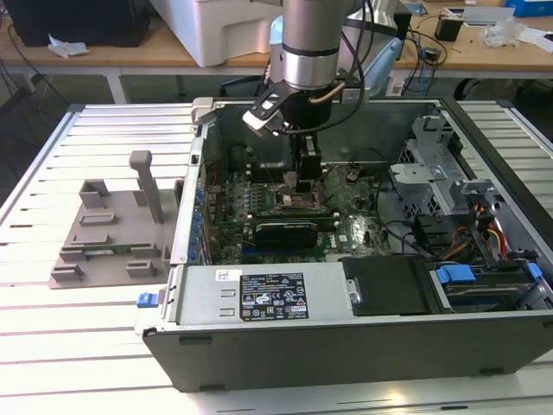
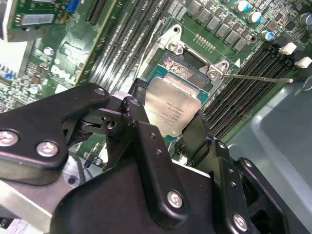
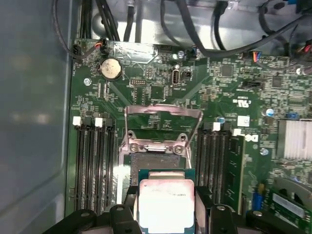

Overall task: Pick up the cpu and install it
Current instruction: 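Place the cpu into insertion slot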

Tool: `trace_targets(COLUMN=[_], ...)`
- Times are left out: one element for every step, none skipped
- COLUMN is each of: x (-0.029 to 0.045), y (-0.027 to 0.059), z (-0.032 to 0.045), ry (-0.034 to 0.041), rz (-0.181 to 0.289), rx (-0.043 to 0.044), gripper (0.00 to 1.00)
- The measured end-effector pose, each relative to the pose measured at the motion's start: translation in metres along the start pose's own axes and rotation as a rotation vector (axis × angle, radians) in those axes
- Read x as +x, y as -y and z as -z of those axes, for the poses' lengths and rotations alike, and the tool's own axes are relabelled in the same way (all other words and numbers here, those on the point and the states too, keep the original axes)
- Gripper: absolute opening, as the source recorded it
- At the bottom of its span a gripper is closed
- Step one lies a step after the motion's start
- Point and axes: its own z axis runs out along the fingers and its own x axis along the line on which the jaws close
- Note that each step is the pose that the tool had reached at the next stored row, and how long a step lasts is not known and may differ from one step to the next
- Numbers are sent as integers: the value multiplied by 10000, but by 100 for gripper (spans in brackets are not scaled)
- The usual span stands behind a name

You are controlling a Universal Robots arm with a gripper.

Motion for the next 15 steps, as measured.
trace_targets(x=[7, 12, 16, 21, 24, 26, 28, 31, 33, 34, 36, 37, 37, 38, 39], y=[-1, -1, -1, -1, -2, -1, -1, -1, -1, -1, -2, -1, -1, -2, -2], z=[-34, -56, -77, -110, -136, -155, -180, -219, -236, -254, -275, -288, -303, -313, -325], ry=[0, 0, -1, -1, 0, 0, 0, 0, 0, -1, -1, -2, -1, -1, 0], rz=[-5, -10, -17, -29, -43, -54, -70, -96, -108, -125, -154, -171, -190, -201, -211], rx=[1, 1, 1, 2, 3, 4, 6, 8, 9, 10, 12, 13, 14, 15, 16], gripper=[54, 54, 54, 54, 54, 54, 54, 54, 54, 54, 54, 54, 54, 54, 54])
